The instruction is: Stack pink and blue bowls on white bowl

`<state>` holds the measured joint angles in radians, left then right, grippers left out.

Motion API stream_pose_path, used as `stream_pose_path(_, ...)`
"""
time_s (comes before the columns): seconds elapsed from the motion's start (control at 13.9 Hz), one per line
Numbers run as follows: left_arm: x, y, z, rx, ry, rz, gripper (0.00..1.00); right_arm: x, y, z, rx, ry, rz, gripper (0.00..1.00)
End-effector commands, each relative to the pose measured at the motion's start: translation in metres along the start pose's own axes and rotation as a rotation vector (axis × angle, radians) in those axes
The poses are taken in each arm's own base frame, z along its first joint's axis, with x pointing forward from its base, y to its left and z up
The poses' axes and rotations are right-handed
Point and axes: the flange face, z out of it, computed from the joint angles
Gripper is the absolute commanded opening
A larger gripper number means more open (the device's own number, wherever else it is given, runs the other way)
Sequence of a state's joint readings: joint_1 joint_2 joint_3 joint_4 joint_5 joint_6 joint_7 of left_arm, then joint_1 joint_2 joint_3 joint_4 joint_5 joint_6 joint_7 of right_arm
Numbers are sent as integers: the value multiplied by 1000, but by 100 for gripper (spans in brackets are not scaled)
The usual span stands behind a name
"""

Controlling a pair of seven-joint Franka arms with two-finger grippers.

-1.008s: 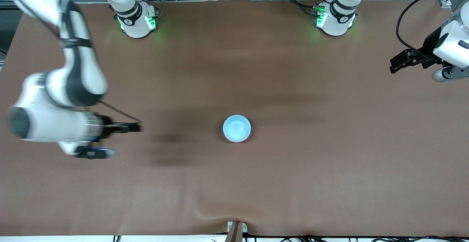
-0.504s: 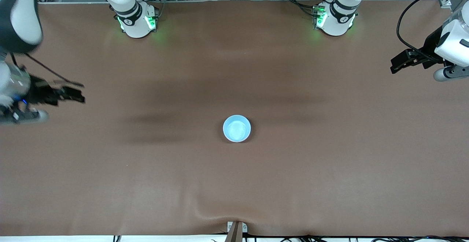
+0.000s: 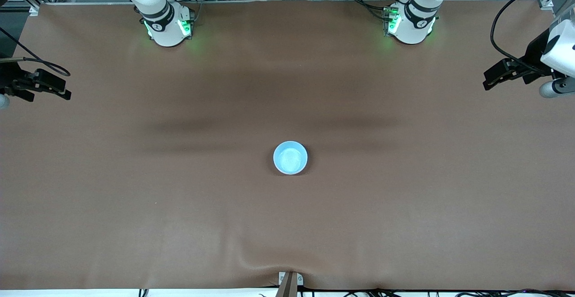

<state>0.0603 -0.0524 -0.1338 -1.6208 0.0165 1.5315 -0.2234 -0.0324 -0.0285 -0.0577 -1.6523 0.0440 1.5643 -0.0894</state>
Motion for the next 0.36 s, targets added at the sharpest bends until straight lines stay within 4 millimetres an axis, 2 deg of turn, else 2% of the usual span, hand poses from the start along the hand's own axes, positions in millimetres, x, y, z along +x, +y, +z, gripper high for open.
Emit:
stream_pose_path(0.0,1,-2,-11,10,26,8,100,-12,-10,-24,-23,-43,64,100)
stream_pose_path(0.07,1,-1,-12,11,28,9,100,-15,-19,-26,-30,-59,64,100)
stream_pose_path(0.29,1,1,-12,8,27,12,100,-15,-19,-39,-53,-31,61,100)
